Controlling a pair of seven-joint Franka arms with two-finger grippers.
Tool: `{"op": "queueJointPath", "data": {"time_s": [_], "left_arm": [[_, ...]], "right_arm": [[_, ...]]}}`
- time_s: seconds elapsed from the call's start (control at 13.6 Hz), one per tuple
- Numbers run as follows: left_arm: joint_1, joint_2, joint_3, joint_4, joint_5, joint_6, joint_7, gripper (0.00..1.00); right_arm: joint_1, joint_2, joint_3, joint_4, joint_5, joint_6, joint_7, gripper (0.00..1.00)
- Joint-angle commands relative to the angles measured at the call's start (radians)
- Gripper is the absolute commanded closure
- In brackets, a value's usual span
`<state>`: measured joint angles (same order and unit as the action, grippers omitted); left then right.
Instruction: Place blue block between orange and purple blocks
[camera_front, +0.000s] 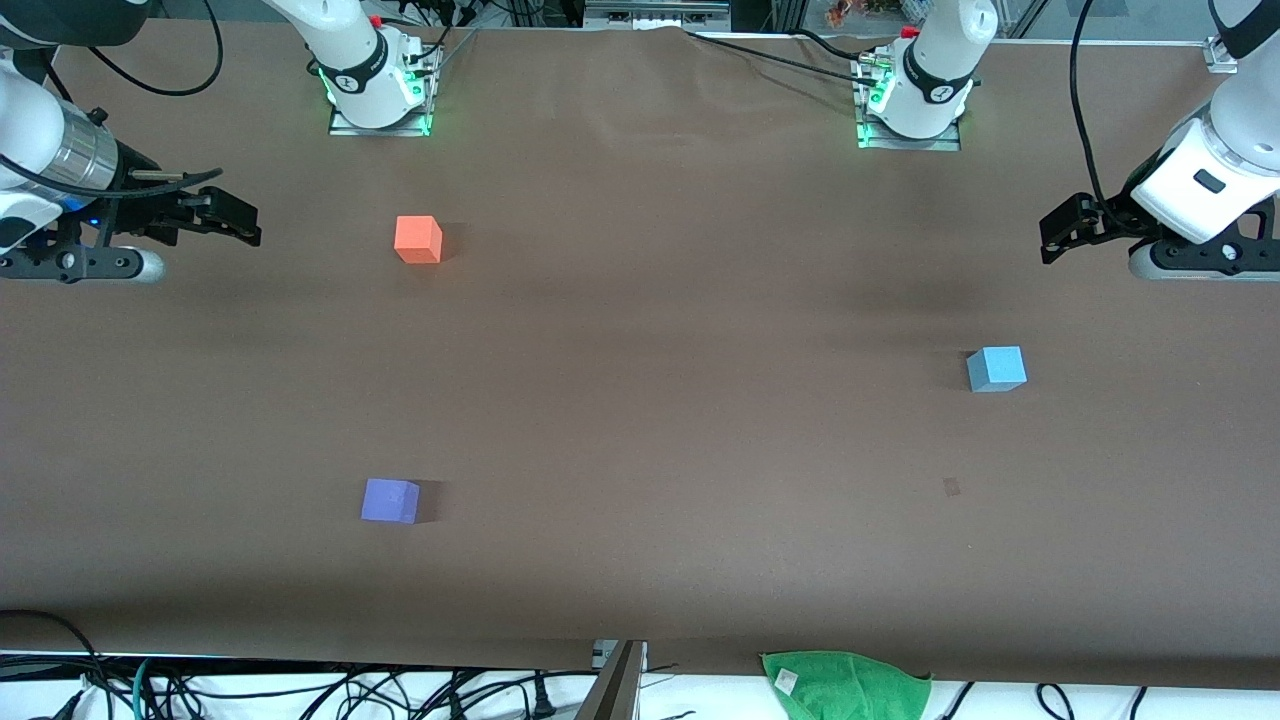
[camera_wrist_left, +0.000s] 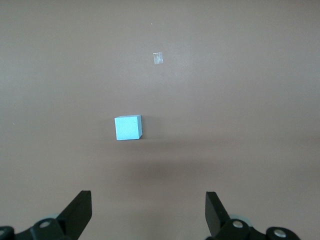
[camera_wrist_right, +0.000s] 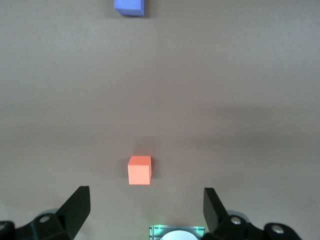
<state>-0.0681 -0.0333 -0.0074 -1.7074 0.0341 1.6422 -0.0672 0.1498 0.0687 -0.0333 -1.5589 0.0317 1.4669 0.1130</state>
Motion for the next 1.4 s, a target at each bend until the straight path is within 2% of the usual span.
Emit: {"op": "queueJointPath", "data": {"time_s": [0.0, 0.52, 0.88, 1.11, 1.33], "left_arm": [[-0.001, 0.013, 0.004, 0.034, -0.014, -0.028, -0.002, 0.0], [0.011, 0.015, 0.004, 0.037, -0.023, -0.027, -0.003, 0.0], [0.011, 0.047, 0.004, 0.09, -0.022, -0.073, -0.002, 0.0], [0.011, 0.082, 0.004, 0.135, -0.023, -0.091, -0.003, 0.0], [0.011, 0.092, 0.004, 0.137, -0.022, -0.101, 0.0, 0.0]], "right_arm": [[0.002, 0.0, 0.007, 0.016, 0.005, -0.019, -0.004, 0.0], [0.008, 0.0, 0.007, 0.023, 0.007, 0.012, -0.009, 0.0], [0.007, 0.013, 0.006, 0.028, 0.005, 0.187, -0.01, 0.0], [0.001, 0.014, 0.004, 0.028, 0.005, 0.188, -0.01, 0.0], [-0.001, 0.014, 0.004, 0.028, 0.005, 0.188, -0.007, 0.0]]}}
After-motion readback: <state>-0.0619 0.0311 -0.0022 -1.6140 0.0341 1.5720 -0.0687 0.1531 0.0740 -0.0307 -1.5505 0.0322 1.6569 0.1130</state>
